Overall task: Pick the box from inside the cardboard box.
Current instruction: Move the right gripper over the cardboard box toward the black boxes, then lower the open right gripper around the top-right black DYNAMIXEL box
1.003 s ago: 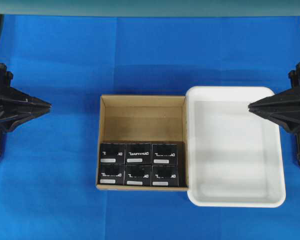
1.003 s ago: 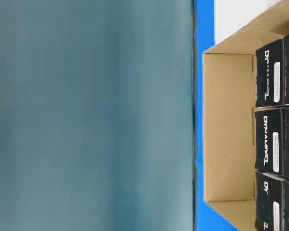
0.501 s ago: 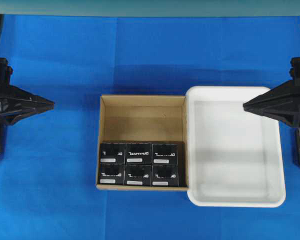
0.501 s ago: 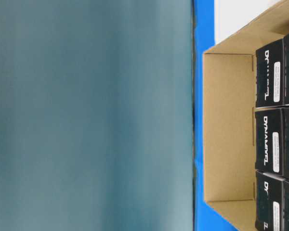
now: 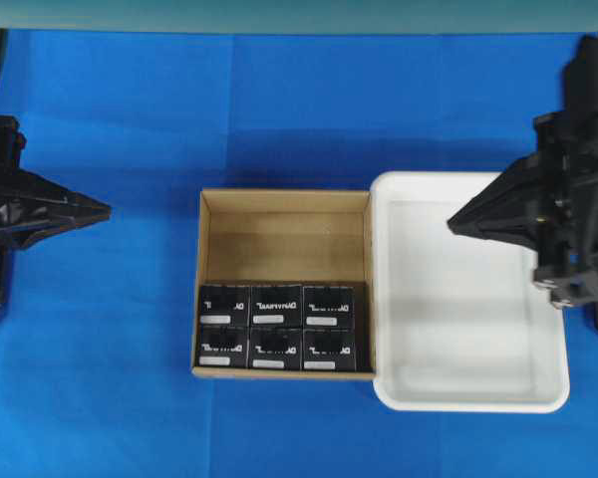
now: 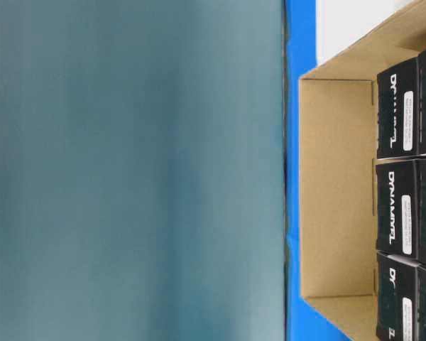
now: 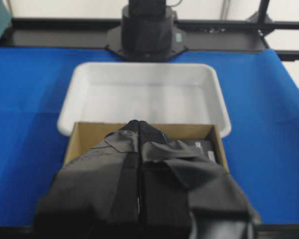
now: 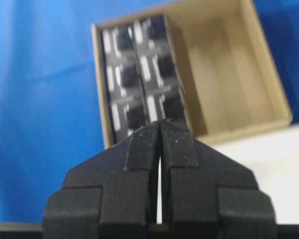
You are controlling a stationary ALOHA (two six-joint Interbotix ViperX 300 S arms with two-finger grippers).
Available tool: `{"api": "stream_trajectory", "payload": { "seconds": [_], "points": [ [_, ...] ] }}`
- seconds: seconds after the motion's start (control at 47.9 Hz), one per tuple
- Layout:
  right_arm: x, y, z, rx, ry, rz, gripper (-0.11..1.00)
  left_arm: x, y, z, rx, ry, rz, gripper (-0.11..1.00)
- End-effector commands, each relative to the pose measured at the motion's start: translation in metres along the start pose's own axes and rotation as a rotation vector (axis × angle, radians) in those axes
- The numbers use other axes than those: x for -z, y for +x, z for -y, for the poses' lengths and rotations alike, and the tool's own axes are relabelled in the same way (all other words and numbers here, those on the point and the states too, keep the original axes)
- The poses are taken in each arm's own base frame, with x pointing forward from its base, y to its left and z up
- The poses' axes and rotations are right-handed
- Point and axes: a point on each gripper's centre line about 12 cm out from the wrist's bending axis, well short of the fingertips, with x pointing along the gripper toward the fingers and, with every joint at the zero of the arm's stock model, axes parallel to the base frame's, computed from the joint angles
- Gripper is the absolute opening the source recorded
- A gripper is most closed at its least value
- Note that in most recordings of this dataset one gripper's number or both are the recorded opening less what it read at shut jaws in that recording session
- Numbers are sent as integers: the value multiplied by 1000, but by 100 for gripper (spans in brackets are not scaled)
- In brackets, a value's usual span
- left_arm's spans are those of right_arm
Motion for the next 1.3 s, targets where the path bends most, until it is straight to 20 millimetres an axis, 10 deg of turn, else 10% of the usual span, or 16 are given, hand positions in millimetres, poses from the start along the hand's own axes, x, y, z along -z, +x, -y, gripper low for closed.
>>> {"api": "stream_trajectory", "payload": {
  "seconds": [0.0,0.731,1.274],
  "points": [
    [-10,5,-3,9,9,-53,1,-11,1,0,0,2,20,-6],
    [-28,115,-7,86,-117,-640,1,-9,-2,2,7,-1,-80,-7],
    [-36,169,-7,74,-189,-740,1,-7,-3,1,7,3,-95,-7]
  ]
}}
